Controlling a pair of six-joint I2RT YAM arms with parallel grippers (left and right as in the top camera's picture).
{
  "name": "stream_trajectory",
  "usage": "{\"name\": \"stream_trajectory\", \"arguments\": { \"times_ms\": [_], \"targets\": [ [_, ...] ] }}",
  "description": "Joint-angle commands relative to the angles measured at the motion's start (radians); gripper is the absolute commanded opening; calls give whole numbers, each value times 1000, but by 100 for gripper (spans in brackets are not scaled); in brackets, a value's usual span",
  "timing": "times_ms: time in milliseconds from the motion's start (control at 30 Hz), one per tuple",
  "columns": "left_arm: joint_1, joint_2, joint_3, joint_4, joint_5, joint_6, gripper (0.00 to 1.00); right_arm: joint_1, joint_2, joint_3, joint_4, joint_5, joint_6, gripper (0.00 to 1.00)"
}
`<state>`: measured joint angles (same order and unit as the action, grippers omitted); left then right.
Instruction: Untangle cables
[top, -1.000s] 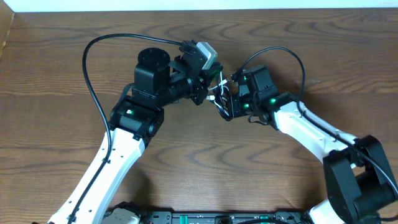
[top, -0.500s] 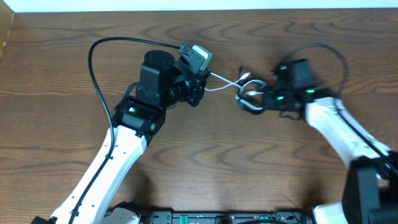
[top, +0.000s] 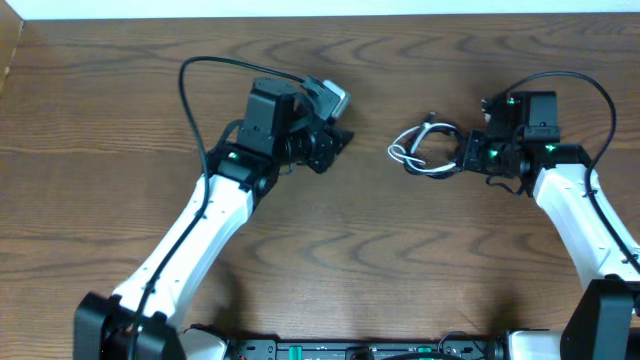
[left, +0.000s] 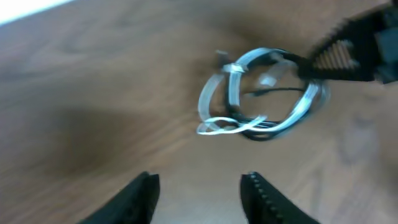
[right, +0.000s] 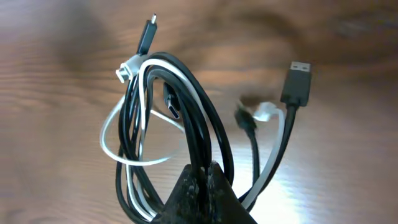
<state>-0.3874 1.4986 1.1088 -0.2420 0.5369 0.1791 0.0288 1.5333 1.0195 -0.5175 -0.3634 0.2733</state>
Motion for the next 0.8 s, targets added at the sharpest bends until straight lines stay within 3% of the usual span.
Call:
{"name": "stream_trajectory", "arguments": {
  "times_ms": [0,167,333,400,767],
  "targets": [
    [2,54,13,-4,202,-2,49,16,-24,0,42,-150,13,1],
    [-11,138,13,-3,378,9,49,16,-36,2,125,-241,55,1],
    [-51,201,13,-3,465,95,50,17,-40,2,116,-277,108,1],
    [-71,220,13,3,496,132,56,18,-40,2,110,-296,108,1],
    [-158,241,13,148,469,138,66,18,-59,2,109,-446,66,1]
  ]
}}
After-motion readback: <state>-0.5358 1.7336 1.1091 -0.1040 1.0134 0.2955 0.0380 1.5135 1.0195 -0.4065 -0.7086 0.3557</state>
